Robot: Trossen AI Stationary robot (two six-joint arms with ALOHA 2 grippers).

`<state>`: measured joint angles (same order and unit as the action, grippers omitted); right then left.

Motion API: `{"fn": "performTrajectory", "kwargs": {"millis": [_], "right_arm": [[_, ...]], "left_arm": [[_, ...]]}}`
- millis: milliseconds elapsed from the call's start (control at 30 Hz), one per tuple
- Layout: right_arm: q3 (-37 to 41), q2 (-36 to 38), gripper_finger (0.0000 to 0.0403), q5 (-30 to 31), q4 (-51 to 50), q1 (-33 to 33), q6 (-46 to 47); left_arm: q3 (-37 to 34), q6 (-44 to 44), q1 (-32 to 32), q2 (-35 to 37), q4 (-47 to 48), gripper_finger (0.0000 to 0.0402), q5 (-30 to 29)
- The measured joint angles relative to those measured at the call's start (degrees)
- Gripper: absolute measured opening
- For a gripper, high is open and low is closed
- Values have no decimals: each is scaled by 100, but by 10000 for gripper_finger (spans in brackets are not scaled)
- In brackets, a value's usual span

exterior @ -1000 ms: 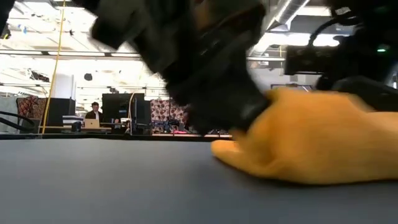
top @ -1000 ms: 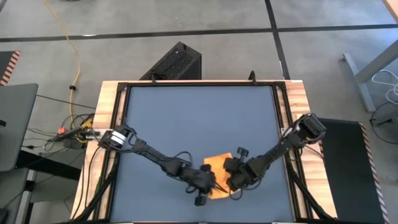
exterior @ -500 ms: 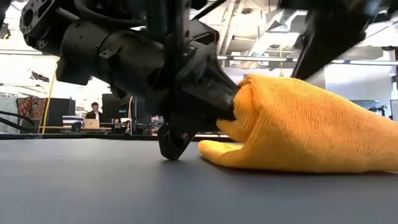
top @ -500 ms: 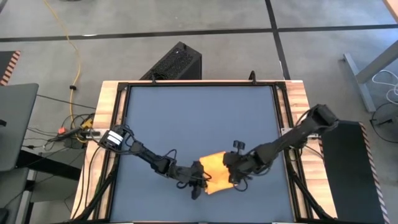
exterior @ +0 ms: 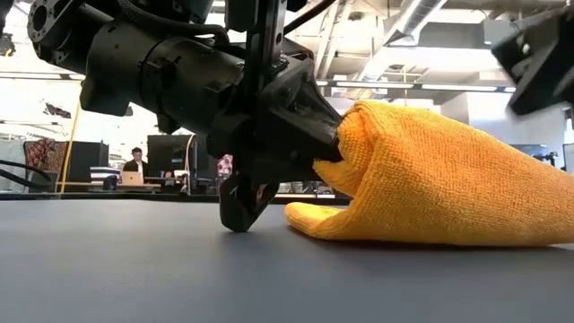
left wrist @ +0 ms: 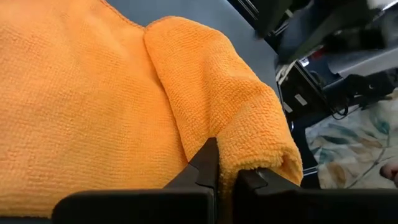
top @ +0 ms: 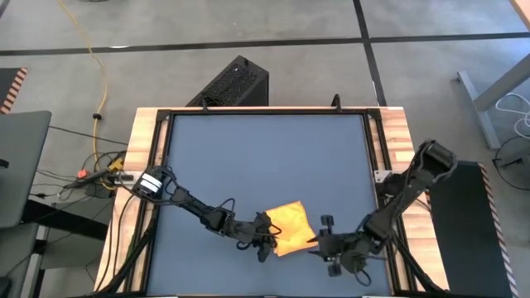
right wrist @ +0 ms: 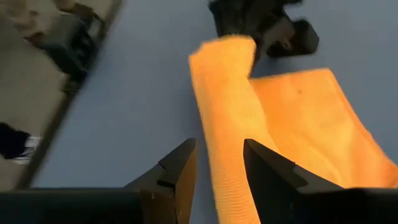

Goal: Roll towel
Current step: Roll the yellow microfiber towel

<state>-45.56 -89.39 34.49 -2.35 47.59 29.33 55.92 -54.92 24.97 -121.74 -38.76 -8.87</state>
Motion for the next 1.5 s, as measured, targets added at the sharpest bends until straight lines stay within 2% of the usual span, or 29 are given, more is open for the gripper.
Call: {"fn": "performTrajectory", "kwargs": {"millis": [200,400,533,733,967,1067,1167,1367,1433,1500], "right_arm": [[-2,-571,161,-80,1030,-233,-577],[2,-862,161,-390,1124,-336,-545],[144,-922,161,-843,1296,-489,-335],[336,-933,161,-1015,1334,-658,64],[343,-933,161,-1220,1373,-790,192],[343,-933,161,-1281,1360,-855,363],[343,-933,161,-1404,1416,-919,386],[343,-933,161,-1511,1546,-1079,507],[343,-933,161,-1511,1557,-1138,615],[345,-933,161,-1511,1593,-1185,671]], "left_arm": [[-4,-126,2,1,0,0,43],[-9,-11,11,1,-20,0,103],[94,285,20,-10,76,10,212],[236,802,20,119,591,70,555],[211,1293,-13,888,2519,140,773],[203,1820,-15,1309,3132,153,468],[203,2304,69,1723,3098,157,-74],[231,3581,536,1904,1339,158,-1087],[298,3339,623,1726,1236,158,-1309],[422,2706,638,1444,1450,158,-1392]]}}
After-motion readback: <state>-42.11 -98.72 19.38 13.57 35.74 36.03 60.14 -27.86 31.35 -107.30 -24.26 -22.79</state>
